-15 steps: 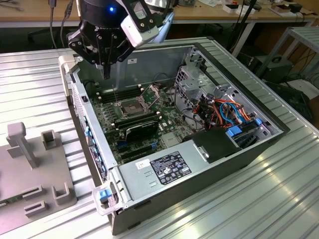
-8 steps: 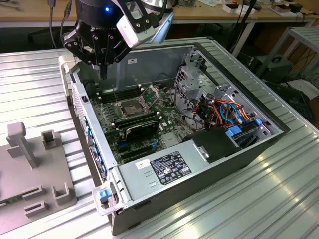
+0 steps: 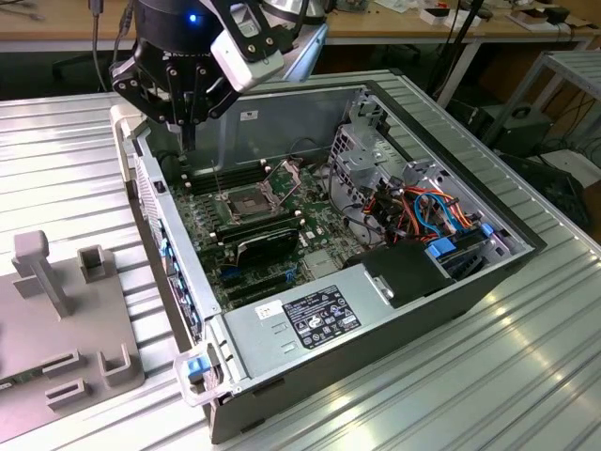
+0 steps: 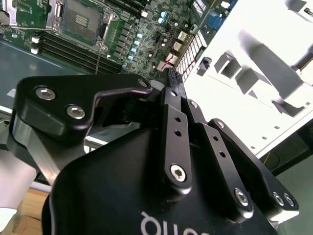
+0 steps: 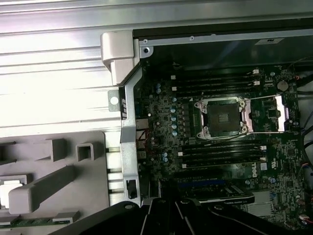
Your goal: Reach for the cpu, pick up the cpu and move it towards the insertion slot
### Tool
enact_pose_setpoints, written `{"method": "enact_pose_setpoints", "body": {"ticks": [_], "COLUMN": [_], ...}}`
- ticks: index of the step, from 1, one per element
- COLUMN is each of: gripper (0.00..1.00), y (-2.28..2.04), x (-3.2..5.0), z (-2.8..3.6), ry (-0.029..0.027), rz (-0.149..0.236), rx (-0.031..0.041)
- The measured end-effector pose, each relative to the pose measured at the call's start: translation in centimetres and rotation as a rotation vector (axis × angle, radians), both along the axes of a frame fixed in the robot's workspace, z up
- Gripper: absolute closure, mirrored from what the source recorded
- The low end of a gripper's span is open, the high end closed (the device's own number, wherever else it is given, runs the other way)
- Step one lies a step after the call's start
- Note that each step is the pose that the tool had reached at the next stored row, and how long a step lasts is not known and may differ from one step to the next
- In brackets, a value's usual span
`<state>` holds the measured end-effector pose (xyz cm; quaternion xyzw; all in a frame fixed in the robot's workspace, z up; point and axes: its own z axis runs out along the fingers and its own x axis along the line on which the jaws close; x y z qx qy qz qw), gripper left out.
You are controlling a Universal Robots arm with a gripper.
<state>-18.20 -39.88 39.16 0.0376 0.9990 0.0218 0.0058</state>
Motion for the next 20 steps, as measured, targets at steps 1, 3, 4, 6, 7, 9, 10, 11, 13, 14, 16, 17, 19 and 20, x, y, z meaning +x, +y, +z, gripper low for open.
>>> {"method": "enact_pose_setpoints", "body": {"ticks": [1,3,4,6,7,9,10,11,13,14,16,17,19,20], "gripper": [0.89,0.89,0.89,0.89,0.89,0.89,0.89,0.89,0.89,0.89,0.89,0.89,0.89,0.89], "y": [0.0,0.0,0.0,0.0,0.0,0.0,0.0,0.0,0.0,0.0,0.0,0.0,0.0,0.0], "x": [-0.11,-0.24,-0.34,-0.46,-0.54,-0.72,-0.84,-0.9,-1.04,-1.1,-1.24,-1.31,-1.44,-1.5], "z": [0.0,-0.01,-0.01,-0.02,-0.02,-0.03,-0.04,-0.04,-0.04,-0.05,-0.05,-0.05,-0.06,-0.06], "ry": [0.0007,0.0015,0.002,0.0027,0.0031,0.004,0.0045,0.0048,0.0055,0.0058,0.0067,0.0071,0.0077,0.008], "rz": [0.0,0.0,0.0,0.0,0.0,0.0,0.0,0.0,0.0,0.0,0.0,0.0,0.0,0.0], "rx": [0.0,0.0,0.0,0.0,0.0,0.0,0.0,0.0,0.0,0.0,0.0,0.0,0.0,0.0]}}
